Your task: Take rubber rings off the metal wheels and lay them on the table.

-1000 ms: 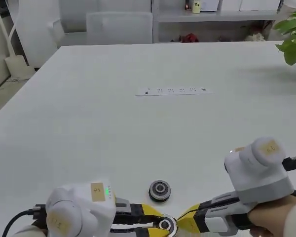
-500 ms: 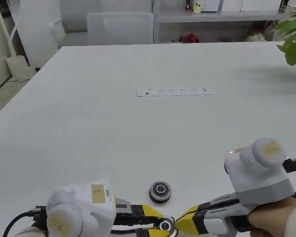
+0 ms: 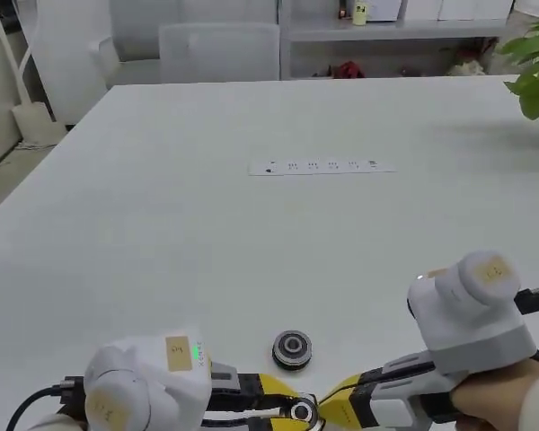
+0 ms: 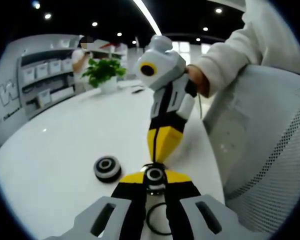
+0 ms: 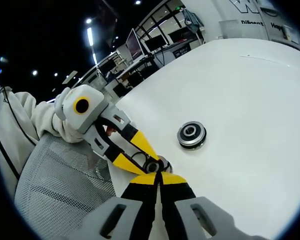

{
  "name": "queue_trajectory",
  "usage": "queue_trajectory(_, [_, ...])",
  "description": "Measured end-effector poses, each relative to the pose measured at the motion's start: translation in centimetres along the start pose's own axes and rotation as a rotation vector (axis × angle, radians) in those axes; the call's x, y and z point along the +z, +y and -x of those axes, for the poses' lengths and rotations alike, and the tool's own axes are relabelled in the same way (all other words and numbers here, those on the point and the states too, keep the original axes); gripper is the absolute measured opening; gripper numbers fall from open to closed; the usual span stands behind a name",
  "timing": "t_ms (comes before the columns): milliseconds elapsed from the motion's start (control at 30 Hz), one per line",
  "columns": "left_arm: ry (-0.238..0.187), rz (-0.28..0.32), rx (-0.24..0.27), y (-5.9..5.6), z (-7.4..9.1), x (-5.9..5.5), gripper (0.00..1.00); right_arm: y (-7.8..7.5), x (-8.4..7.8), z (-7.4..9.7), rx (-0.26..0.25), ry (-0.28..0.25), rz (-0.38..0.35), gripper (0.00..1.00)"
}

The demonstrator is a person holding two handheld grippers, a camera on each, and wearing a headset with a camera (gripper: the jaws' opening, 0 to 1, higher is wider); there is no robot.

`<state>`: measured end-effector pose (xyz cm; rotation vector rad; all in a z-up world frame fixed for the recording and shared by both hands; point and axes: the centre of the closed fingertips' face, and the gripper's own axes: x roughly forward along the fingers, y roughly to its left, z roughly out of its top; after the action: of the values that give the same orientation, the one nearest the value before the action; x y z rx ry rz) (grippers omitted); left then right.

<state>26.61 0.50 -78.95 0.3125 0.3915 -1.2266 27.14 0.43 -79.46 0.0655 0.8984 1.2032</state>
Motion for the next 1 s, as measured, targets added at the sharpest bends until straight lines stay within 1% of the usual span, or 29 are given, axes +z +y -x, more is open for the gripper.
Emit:
queue_trajectory(633, [-0.001, 0.002, -0.001, -0.05, 0.01, 0.1, 0.13, 0.4, 0.19, -0.09, 0.022, -0.007, 0.006, 0.0])
queue_trajectory(767, [-0.001, 0.002, 0.0, 0.02, 0.01, 0.05, 0.13, 0.58, 0.34, -0.11, 0.031, -0.013, 0.011, 0.0])
queue_trajectory(833, [-0.001, 0.003, 0.0, 0.06, 0.02, 0.03, 0.13, 0.64, 0.67, -0.03, 0.036, -0.029, 0.003, 0.0])
queue_trajectory(1000, [-0.001, 0.002, 0.0, 0.17, 0.01, -0.07, 0.13, 0.4, 0.63, 0.06, 0.027, -0.029, 0.001, 0.0])
